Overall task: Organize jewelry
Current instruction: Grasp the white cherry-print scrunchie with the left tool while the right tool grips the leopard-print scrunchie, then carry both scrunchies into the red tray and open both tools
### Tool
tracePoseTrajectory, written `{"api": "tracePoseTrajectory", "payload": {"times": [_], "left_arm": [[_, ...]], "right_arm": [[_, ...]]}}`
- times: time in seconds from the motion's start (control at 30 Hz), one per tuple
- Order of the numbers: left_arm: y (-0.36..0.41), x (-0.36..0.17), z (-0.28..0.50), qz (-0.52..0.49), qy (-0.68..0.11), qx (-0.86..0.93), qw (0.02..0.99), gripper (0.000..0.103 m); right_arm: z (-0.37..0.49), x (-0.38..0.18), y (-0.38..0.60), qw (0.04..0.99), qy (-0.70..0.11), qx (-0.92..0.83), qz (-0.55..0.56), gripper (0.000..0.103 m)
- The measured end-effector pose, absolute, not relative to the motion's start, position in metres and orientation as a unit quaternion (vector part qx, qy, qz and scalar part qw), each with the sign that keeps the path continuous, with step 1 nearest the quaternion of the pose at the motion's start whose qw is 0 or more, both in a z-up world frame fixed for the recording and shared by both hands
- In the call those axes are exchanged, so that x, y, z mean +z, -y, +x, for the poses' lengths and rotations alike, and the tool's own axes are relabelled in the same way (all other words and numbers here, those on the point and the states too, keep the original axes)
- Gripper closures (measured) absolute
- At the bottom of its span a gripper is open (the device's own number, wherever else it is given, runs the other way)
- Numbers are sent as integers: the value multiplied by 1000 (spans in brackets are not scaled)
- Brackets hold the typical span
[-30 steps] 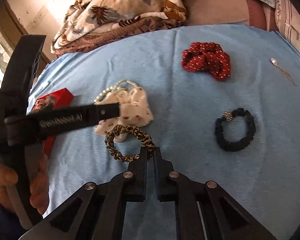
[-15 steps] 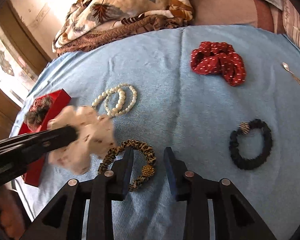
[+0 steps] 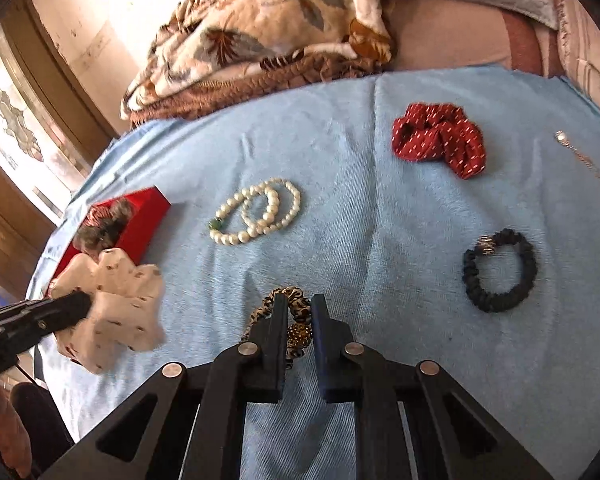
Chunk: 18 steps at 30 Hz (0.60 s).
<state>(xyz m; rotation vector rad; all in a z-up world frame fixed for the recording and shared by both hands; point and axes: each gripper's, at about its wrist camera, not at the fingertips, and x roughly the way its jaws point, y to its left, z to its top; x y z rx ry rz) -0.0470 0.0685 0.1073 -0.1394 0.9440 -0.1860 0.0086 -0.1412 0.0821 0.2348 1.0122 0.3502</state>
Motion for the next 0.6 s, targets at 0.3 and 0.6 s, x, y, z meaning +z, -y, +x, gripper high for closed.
{"api": "tracePoseTrajectory", "payload": {"times": [0.3, 0.6], "left_arm": [[-151, 133, -76, -62, -404, -35, 912, 92], [-251, 124, -67, -118, -399, 28, 909, 92]], "right_arm": [[-39, 90, 137, 860, -470, 136, 146, 90], [-52, 132, 97, 872, -454, 148, 111, 90]]}}
